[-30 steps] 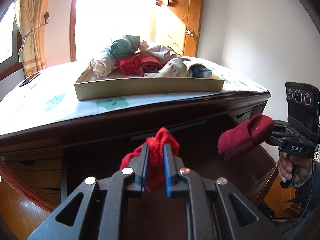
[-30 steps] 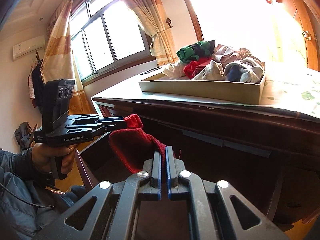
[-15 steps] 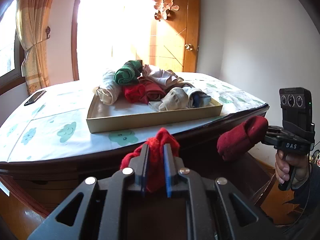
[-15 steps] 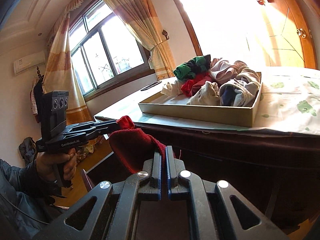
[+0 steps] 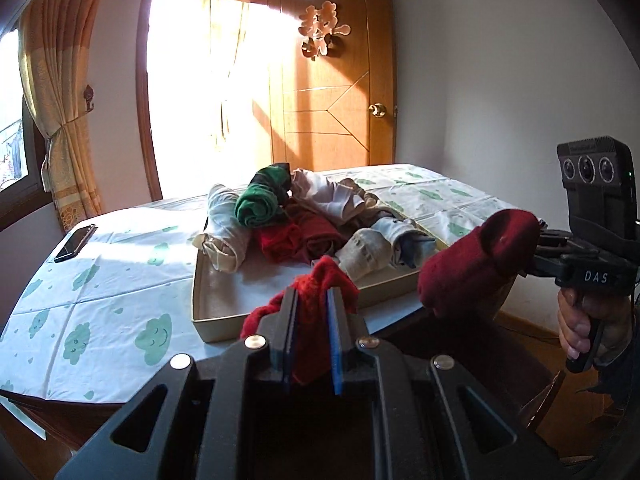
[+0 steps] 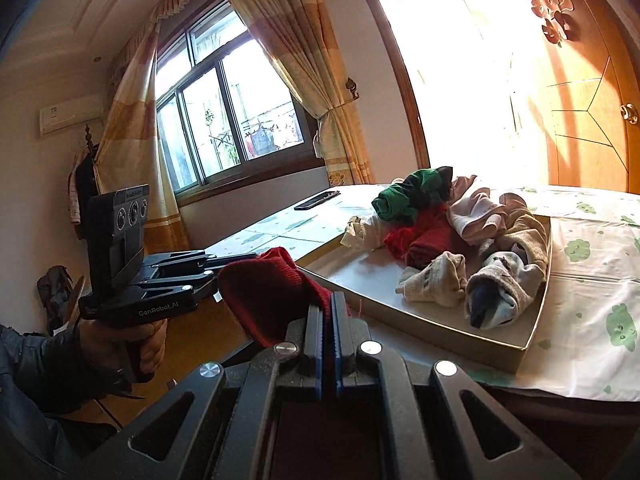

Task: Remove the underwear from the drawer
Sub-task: 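Carry both red items over the tray and lower them onto the garments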

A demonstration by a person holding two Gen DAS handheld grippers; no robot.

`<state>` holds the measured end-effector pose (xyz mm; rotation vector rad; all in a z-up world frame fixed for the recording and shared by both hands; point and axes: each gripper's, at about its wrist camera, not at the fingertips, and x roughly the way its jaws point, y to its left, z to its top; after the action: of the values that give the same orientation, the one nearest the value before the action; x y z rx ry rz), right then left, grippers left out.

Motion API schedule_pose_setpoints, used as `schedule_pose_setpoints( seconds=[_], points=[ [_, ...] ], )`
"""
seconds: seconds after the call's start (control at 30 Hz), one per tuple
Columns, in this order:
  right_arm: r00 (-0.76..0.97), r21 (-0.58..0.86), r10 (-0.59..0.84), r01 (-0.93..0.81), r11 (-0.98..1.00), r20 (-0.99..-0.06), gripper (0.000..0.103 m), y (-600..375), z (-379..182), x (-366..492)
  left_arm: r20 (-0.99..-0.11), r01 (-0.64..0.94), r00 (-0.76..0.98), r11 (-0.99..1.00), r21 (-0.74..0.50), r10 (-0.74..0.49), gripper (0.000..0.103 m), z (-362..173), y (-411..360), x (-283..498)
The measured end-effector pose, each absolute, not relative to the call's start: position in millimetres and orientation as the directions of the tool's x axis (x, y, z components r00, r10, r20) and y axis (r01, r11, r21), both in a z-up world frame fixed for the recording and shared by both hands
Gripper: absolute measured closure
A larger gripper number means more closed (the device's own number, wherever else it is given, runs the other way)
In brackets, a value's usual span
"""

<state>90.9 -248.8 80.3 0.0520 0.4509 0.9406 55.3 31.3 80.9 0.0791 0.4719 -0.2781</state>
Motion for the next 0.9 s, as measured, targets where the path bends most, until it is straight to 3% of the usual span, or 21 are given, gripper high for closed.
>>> schedule_pose_setpoints(
  seconds=[0.9],
  points=[
    [0.536, 0.208, 0.757, -0.747, 0.631, -0.373, 0.098, -204.6, 110.2, 160.0, -0.497, 0.226, 0.850, 0.973, 0.041, -0.176, 0.092, 97.7, 47.3, 140.9]
  ],
)
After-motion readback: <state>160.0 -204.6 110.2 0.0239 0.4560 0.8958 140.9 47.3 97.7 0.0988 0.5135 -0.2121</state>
